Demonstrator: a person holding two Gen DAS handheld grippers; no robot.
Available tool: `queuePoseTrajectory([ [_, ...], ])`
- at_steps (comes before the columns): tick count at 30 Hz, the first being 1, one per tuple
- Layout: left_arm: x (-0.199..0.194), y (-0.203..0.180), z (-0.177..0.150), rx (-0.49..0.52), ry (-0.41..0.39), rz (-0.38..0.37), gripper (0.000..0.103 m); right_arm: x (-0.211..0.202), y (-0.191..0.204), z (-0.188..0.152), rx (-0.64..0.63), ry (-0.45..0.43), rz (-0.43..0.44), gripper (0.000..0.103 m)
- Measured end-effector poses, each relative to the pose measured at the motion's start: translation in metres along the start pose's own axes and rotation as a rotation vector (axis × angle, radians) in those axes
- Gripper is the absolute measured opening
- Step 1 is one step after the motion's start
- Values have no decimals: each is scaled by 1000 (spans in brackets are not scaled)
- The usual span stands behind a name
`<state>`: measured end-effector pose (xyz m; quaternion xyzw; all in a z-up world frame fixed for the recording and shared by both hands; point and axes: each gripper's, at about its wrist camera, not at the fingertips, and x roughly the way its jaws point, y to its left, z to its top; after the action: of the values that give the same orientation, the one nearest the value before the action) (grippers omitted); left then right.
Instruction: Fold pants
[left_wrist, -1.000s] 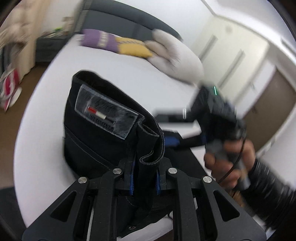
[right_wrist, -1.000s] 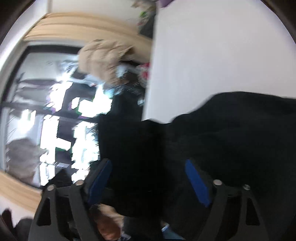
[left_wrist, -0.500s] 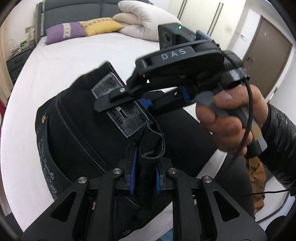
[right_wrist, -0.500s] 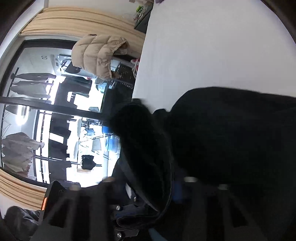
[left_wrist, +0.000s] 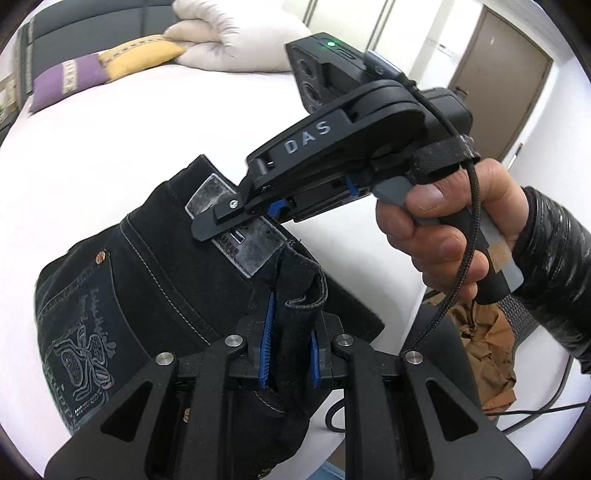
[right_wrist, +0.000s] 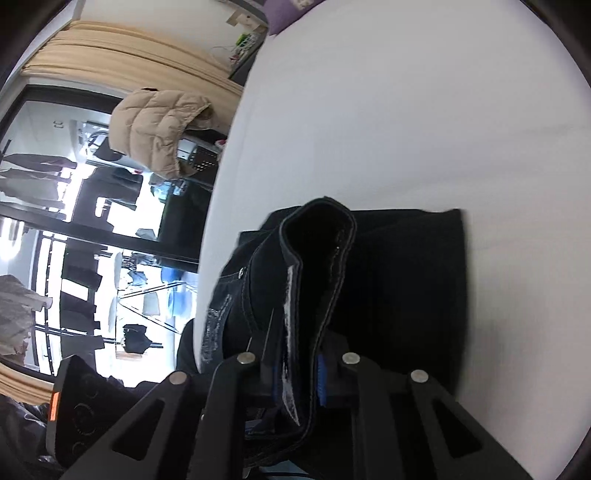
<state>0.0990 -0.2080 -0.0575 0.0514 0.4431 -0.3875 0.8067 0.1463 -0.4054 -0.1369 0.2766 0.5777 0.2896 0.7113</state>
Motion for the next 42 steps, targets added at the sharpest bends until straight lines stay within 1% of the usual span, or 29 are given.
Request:
queuePoseTrajectory([
  [7,38,-20,7,32,47,-8,15,-7,-31,-4,37,4,-14,16],
  [10,47,-21,1,33,69,-5,15,-5,-44,-9,55,6,-9,16],
  [12,54,-18,-2,44,78,2,15,-2,-49,-12,63,3,2,16],
  [17,75,-32,-9,97,88,29,15,2,-61,-14,92,0,30,17],
  [23,94,-49,-19,167,87,69,15,5,-78,-15,138,-28,70,16],
  [26,98,-58,-21,179,82,71,22,3,-78,-16,151,-37,79,19],
  [28,93,-66,-23,164,66,33,36,-5,-75,-16,156,-69,61,28],
  [29,87,-63,-23,152,57,6,40,-11,-74,-16,160,-93,45,29],
  [30,79,-63,-24,142,35,-29,46,-20,-74,-15,168,-122,24,33],
  [31,67,-63,-24,138,10,-50,49,-29,-74,-14,179,-153,-7,35],
  [32,56,-61,-25,132,-10,-68,51,-38,-73,-16,186,-179,-36,35],
  [33,43,-55,-25,112,-34,-85,57,-49,-70,-18,182,-202,-39,35],
  [34,33,-48,-25,86,-53,-97,59,-56,-65,-21,168,-213,-27,30],
  [35,23,-37,-26,46,-70,-112,59,-63,-56,-25,143,-228,-15,26],
  [36,13,-21,-28,-8,-85,-136,59,-67,-48,-28,123,-234,6,19],
  [37,5,-5,-29,-57,-97,-154,59,-69,-36,-33,97,-237,45,13],
  [39,1,37,-31,-186,-100,-210,58,-65,-18,-37,49,-228,88,10],
  [40,4,59,-33,-249,-95,-239,47,-59,-12,-37,33,-218,108,8],
  [41,10,81,-34,-314,-94,-266,39,-49,-6,-36,18,-199,126,8],
  [42,17,105,-33,-383,-87,-284,27,-42,-6,-35,16,-185,132,8],
])
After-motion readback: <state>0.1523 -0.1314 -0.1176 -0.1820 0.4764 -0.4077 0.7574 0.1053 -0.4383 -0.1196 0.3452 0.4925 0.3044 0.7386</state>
